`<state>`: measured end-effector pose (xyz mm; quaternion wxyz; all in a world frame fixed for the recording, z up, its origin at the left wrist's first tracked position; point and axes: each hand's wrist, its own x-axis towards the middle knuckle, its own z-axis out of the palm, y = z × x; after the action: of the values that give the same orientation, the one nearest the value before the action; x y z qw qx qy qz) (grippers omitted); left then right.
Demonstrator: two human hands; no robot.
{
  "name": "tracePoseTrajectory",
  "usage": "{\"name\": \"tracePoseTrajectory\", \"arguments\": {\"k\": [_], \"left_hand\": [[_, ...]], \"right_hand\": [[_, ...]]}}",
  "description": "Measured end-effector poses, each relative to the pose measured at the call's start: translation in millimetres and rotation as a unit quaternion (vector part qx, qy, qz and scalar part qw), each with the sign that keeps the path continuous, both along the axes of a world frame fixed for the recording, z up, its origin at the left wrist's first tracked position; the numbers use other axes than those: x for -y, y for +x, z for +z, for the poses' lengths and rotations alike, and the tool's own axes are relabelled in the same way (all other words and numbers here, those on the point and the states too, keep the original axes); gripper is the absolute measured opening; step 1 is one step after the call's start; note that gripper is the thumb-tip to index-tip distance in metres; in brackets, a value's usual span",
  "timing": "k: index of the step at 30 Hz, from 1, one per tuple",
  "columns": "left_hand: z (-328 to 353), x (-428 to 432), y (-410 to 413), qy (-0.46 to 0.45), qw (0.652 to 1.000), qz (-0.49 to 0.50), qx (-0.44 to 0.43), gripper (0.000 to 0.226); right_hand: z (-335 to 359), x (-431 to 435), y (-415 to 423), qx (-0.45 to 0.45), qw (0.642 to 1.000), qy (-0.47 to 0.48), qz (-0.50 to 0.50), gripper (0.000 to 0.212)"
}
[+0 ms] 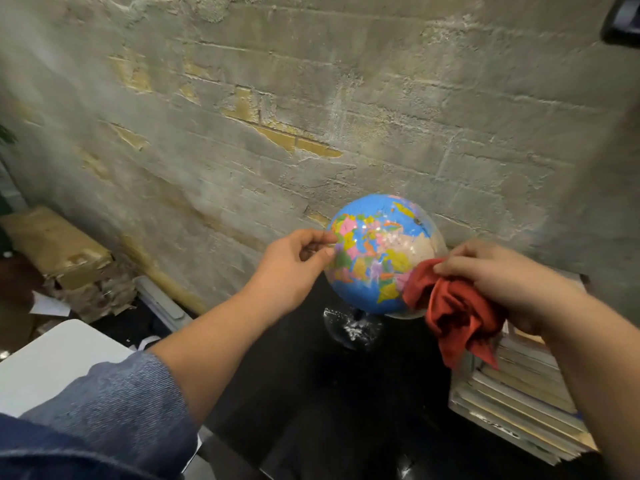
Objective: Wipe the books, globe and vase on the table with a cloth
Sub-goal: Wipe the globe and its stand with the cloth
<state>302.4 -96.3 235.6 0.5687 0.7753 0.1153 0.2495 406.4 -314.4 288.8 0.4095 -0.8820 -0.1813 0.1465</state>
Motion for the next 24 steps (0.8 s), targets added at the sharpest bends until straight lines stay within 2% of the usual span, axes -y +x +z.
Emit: {"name": "tracePoseTrajectory", "arguments": {"k": [4, 6, 10, 12, 14, 17, 21, 24], "left_hand": [[17, 9, -5, 0.087, 0.996, -0.003, 0.026, 0.010], [21, 10, -6, 0.120, 0.992, 0.017, 0.025, 0.011], [24, 6, -6, 0.166, 0.983, 0.074, -0.010, 0.040], [28, 6, -9, 0.211, 0.972, 0.100, -0.028, 0.036], [34, 5, -13, 0.251, 0.960, 0.119, -0.046, 0.025], [40, -3, -21, 0.260, 0.953, 0.141, -0.059, 0.011], [42, -20, -37, 0.259, 0.954, 0.138, -0.060, 0.012], [38, -30, -48, 0.245, 0.959, 0.134, -0.043, 0.015]], "right_hand": [[-2, -14, -36, -0.008, 0.998, -0.018, 0.054, 0.050], [-5, -23, -51, -0.012, 0.996, -0.012, 0.091, 0.047], [-8, -45, -73, -0.026, 0.983, -0.003, 0.184, 0.050], [-10, -52, -80, -0.041, 0.974, 0.012, 0.221, 0.046], [-11, -52, -81, -0.043, 0.971, 0.014, 0.235, 0.033], [-7, -43, -77, -0.081, 0.962, 0.056, 0.253, 0.023], [12, -21, -60, -0.138, 0.948, 0.174, 0.226, 0.023], [28, -12, -45, -0.131, 0.940, 0.280, 0.144, 0.022]]}}
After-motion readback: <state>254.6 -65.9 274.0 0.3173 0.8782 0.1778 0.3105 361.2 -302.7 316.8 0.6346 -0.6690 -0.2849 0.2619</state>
